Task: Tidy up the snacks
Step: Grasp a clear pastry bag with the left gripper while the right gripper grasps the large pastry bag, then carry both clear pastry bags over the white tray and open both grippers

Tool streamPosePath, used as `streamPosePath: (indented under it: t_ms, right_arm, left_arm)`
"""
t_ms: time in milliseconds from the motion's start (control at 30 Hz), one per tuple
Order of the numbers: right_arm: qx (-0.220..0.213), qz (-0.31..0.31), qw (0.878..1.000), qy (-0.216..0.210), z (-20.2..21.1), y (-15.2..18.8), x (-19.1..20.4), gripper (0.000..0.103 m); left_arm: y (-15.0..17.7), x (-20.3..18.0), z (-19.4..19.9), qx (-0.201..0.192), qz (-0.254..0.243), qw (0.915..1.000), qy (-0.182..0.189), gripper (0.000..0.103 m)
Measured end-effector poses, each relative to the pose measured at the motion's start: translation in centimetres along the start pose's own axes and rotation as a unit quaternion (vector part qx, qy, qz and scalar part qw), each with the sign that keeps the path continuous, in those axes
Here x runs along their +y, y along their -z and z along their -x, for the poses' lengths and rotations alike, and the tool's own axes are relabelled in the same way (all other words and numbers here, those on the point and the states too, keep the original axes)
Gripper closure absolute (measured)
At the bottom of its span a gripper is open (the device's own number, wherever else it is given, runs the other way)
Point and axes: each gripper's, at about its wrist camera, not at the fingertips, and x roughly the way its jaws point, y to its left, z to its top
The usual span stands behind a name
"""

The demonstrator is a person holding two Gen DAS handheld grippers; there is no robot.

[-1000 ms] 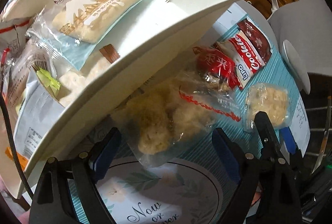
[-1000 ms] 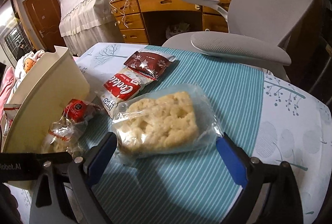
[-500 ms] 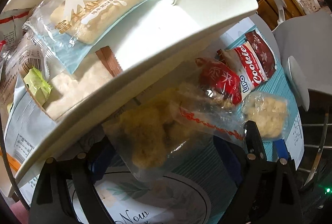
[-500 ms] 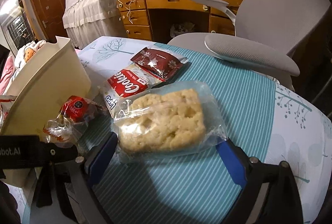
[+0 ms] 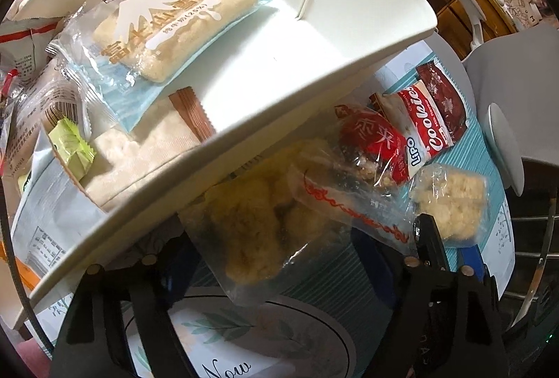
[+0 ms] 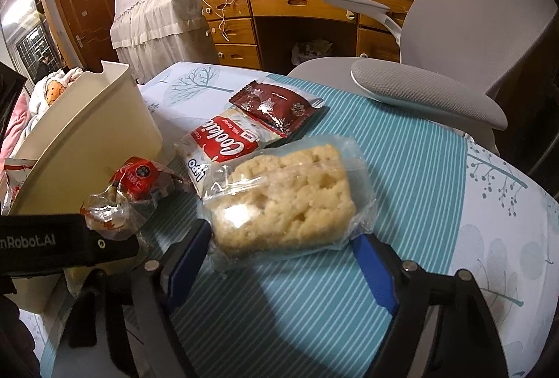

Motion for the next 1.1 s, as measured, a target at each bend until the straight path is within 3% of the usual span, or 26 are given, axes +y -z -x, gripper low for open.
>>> streamPosePath:
  t_ms: [467,600,900,1100]
  right_arm:
    - [-0.001,-0.011,1.0,-0.009,0.4,-0.2,-0.1,0.03]
    - [0.0,-0.011,1.0,-0.007,0.8,-0.1,0.1,0.032]
    - [0.009,-0.02,1.0,0.006,2.2,0.7,0.4,0.034]
    - [0.02,-0.039,0.999,0.015,3.8,2.2,0.2,0.035]
  left_arm:
    - [0.1,-0.1,0.9,-0.003,-0.015,0.9999,0.006,0.041]
    - [0.6,0.3,1.8,-0.004,-0.02,0.9997,0.01,0.052]
    - [2.1,1.0,2.7,0.02,-0.032,0.9991,0.019,0.055]
    - [4.1,1.1,3.6,0.038,-0.068,0.9969,0.012,0.055]
